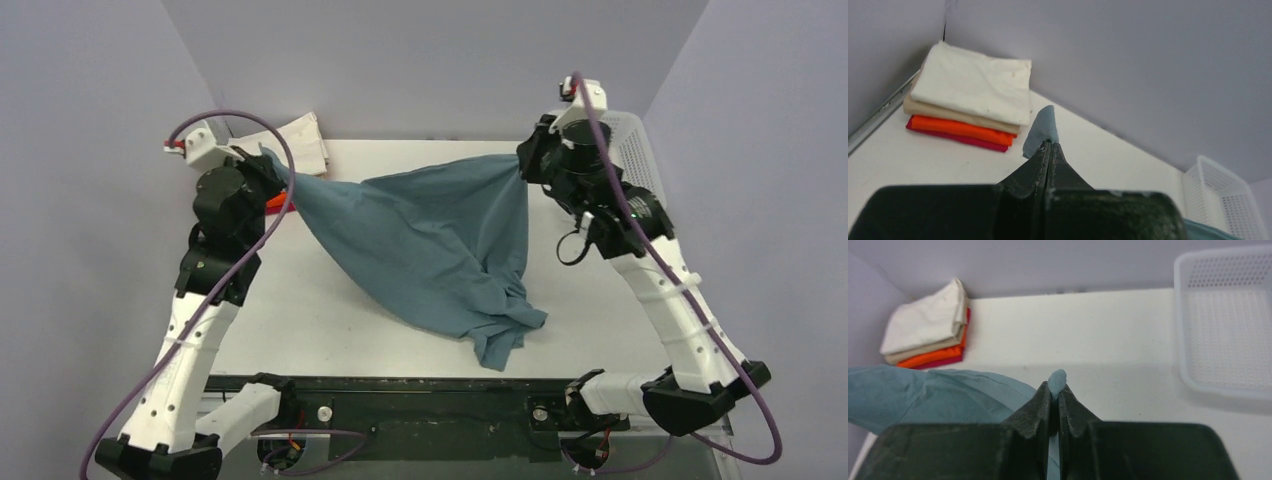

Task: Fold and stack the t-shirts
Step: Flatten out the tshirt

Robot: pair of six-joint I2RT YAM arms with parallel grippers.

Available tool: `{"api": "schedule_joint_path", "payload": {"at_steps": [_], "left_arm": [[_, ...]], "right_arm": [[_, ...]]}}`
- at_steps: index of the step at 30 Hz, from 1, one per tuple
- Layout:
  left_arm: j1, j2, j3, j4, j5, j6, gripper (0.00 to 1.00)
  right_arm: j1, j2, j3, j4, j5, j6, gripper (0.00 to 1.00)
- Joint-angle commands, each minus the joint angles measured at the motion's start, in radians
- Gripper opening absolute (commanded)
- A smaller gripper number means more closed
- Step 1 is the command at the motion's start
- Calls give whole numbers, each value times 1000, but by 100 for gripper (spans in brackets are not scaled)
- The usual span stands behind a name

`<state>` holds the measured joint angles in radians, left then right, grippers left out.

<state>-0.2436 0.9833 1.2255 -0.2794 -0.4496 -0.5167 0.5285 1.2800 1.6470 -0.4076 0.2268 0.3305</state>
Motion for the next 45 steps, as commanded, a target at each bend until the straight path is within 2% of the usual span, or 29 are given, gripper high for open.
{"api": "schedule_joint_path", "payload": {"at_steps": [1,9,15,18,21,24,27,28,30,35,37,39,40,41,42,43,44,45], "left_arm": [[-2,-99,205,28,-34,55,0],[-1,-168,503,-82,20,97,0],[15,-173,665,-128,100,104,0],[52,-145,706,-132,132,101,0],[83,-96,745,-135,173,89,0],[95,-4,749,-124,197,74,0],[95,87,695,-80,173,68,0],[93,137,678,-68,168,75,0],[84,217,611,-5,174,97,0],[10,458,435,188,127,195,0],[-2,587,408,246,90,225,0],[-2,803,459,226,72,230,0],[-2,860,538,165,69,232,0],[-3,976,588,121,77,232,3],[-2,1027,706,9,88,225,19],[-4,1119,761,-43,107,214,28],[-6,1154,833,-104,114,211,45],[-9,1194,851,-116,111,208,64]], "right_arm": [[40,-113,228,-38,-96,-26,0],[70,-184,482,-68,-294,47,0],[70,-169,628,-83,-326,69,0],[69,-169,637,-66,-303,63,0],[68,-164,625,-67,-190,16,0],[68,-152,565,-80,-65,-32,0],[67,-120,490,-81,181,-102,0],[53,-108,444,-79,282,-114,0],[-14,-66,357,-80,334,-116,0],[-212,66,87,-17,262,-11,0],[-265,140,-32,109,174,19,0],[-307,250,-104,171,109,52,0],[-319,289,-105,180,82,71,0],[-333,368,-93,188,75,77,3],[-339,405,-83,189,66,80,19],[-343,471,-58,183,64,79,37],[-344,502,-46,179,58,78,45],[-344,542,-25,171,55,77,58]]}}
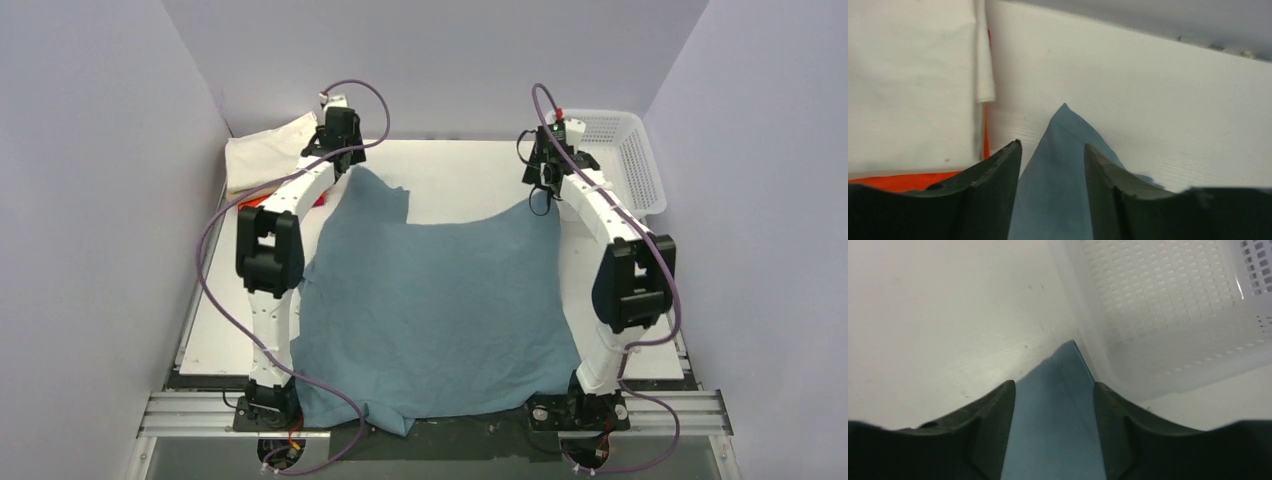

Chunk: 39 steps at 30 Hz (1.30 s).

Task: Fold and stack the t-shirts
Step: Flatten out the tshirt

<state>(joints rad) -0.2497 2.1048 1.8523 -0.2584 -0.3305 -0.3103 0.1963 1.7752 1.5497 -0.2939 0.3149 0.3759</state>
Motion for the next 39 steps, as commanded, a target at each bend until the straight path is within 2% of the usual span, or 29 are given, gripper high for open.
{"api": "schedule_joint_path", "payload": {"at_steps": [1,2,4,7,11,13,17,20,23,26,30,34,39], "left_arm": [[-5,82,231,-134,-9,1,80],[-6,87,227,-123,-7,-2,83],[-5,70,200,-103,2,-8,85],[-7,28,161,-100,4,-9,86],[-8,-74,105,-179,-13,-29,87],[-9,-190,15,-195,-1,-58,87],[-11,-410,-281,-153,102,-148,87],[-13,-538,-552,-68,204,-210,88],[-23,-625,-704,-46,232,-259,88],[-34,-627,-808,-33,209,-274,88],[-29,-534,-814,-12,225,-294,89],[-10,-388,-745,7,292,-294,90],[-5,-231,-638,-24,266,-289,91]], "right_arm": [[-12,73,80,55,-36,30,64],[-12,80,89,54,-44,29,74],[-12,84,100,47,-56,24,82],[-11,43,103,26,-86,28,86],[-2,-59,40,-38,-164,51,88],[-1,-122,-25,-67,-205,72,88],[46,-246,-203,-77,-262,85,88],[141,-288,-281,-119,-214,67,88],[199,-295,-399,-120,-166,107,89],[219,-271,-486,-69,-182,164,89],[220,-176,-508,-36,-143,186,88],[204,-75,-474,-32,-81,188,89],[147,36,-422,-23,-120,194,89]]}}
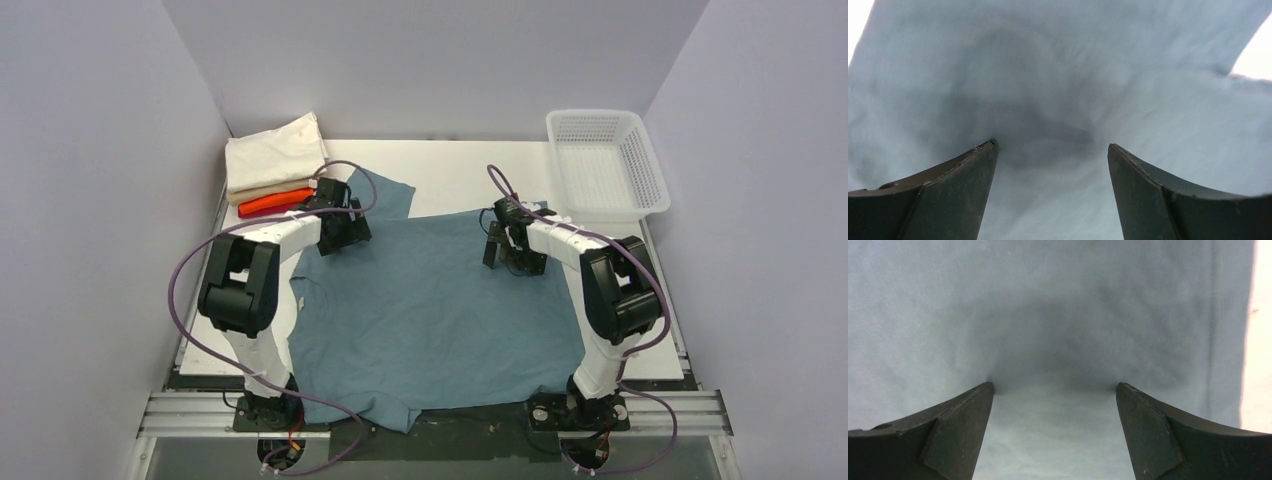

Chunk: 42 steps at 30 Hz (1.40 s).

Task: Fold and stack the t-shirts
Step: Flatten out the tshirt

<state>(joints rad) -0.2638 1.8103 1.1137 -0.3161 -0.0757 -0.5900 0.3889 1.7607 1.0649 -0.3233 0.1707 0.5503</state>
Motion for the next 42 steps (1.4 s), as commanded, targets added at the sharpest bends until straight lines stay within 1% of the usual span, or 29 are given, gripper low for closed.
{"api": "schedule_joint_path", "payload": {"at_steps": [1,7,9,10,14,15,18,19,22,25,28,31,33,34,35,36,37,38,39,40,41,42], "left_arm": [[9,91,112,29,7,-6,91],[26,220,245,-4,2,-4,91],[32,280,347,-48,-2,2,91],[35,300,374,-61,-1,5,91],[37,422,560,-132,1,26,91],[38,465,634,-162,1,28,91],[43,553,785,-216,5,40,91],[45,597,865,-243,9,41,91],[52,703,1020,-294,21,49,91],[56,771,1193,-348,40,56,92],[60,794,1299,-381,60,72,92],[59,729,1285,-392,51,96,92],[56,643,1230,-391,40,109,92],[55,571,1173,-392,36,114,92],[50,532,1138,-391,19,117,92],[40,442,1045,-385,-7,117,92],[34,394,995,-377,-21,114,92],[22,285,872,-357,-53,110,92],[16,224,802,-347,-69,86,92],[3,107,663,-325,-104,68,92],[-3,-22,583,-312,-123,23,92],[-17,-91,434,-298,-167,-12,92]], "right_arm": [[-51,80,81,9,14,19,88],[-101,193,184,-10,-10,17,88],[-116,226,230,-28,-8,14,88],[-126,250,268,-37,-9,13,88],[-148,322,387,-94,-9,-6,88],[-150,332,407,-102,-8,-14,88],[-160,385,506,-131,10,-23,88],[-165,397,530,-136,14,-30,88],[-178,467,658,-173,22,-40,88],[-185,519,769,-185,13,-64,88],[-182,513,817,-204,-15,-92,88],[-156,426,790,-207,-22,-125,88],[-127,345,738,-207,-6,-140,88],[-118,314,715,-206,7,-145,88],[-94,254,664,-205,24,-147,88],[-71,221,638,-205,31,-141,89],[-60,154,578,-202,40,-138,89],[-33,119,546,-198,40,-133,89],[-16,46,472,-184,39,-134,89],[20,11,435,-177,39,-139,89],[42,-59,360,-165,36,-142,89],[86,-94,322,-160,34,-151,89]]}}
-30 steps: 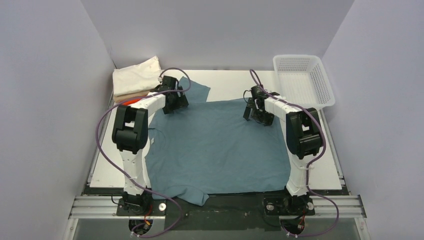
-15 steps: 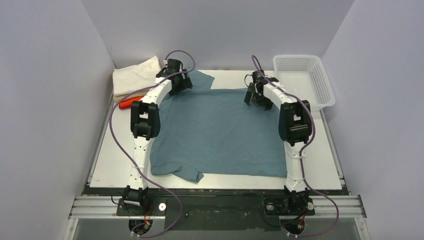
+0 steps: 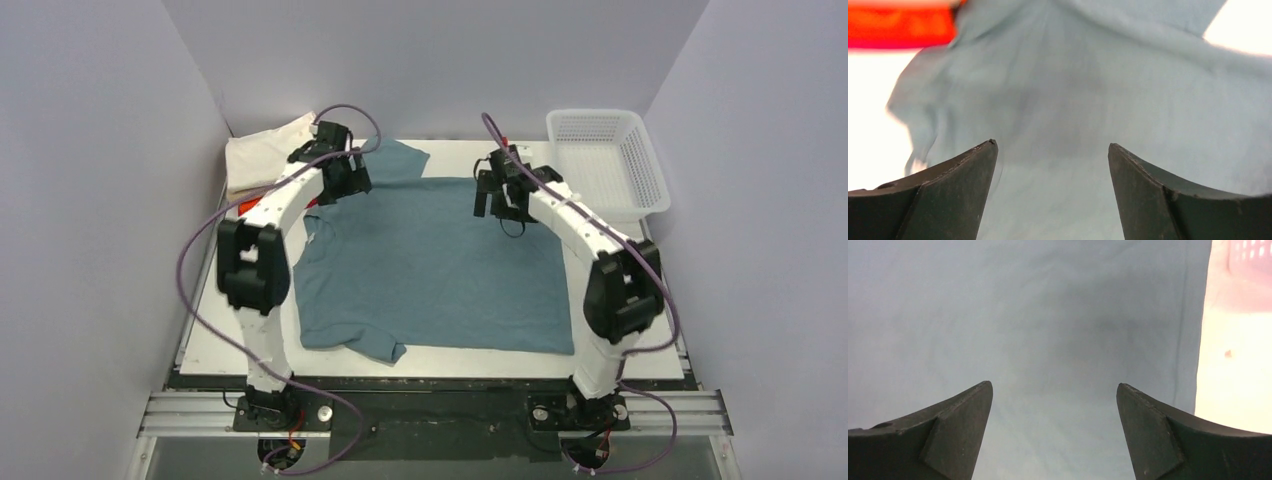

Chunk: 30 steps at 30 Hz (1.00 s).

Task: Fold and stack the t-shirts
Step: Flatten out the tshirt

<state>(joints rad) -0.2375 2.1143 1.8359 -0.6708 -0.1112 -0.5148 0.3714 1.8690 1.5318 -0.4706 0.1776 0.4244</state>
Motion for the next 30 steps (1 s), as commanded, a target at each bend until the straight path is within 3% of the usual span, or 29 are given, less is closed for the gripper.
{"api": "schedule_joint_path", "payload": {"at_steps": [1,5,8,10,15,18,21,27,29,30], "left_arm": [[-50,-520,-368,57,-154,-169,92],[-88,-878,-846,14,-224,-410,92],[-109,-1061,-993,-98,-208,-509,92],[-134,-1187,-1090,-152,-182,-562,92],[-199,-1425,-1340,-140,-16,-658,92],[-275,-1479,-1420,-62,41,-703,90],[-349,-1460,-1458,-16,5,-748,87],[-382,-1326,-1502,155,-9,-751,68],[-383,-1275,-1501,188,-34,-747,48],[-383,-1246,-1481,182,-43,-746,21]], "right_arm": [[132,-263,-216,-2,18,-30,89],[325,-416,-409,62,-44,-80,88],[450,-507,-557,130,-54,-13,87],[459,-553,-640,173,-81,65,87],[440,-671,-782,156,92,161,88],[391,-721,-849,144,87,195,88],[327,-744,-904,161,66,219,88],[285,-758,-928,170,61,214,88],[274,-751,-932,170,67,213,88],[266,-749,-933,170,68,212,88]]}}
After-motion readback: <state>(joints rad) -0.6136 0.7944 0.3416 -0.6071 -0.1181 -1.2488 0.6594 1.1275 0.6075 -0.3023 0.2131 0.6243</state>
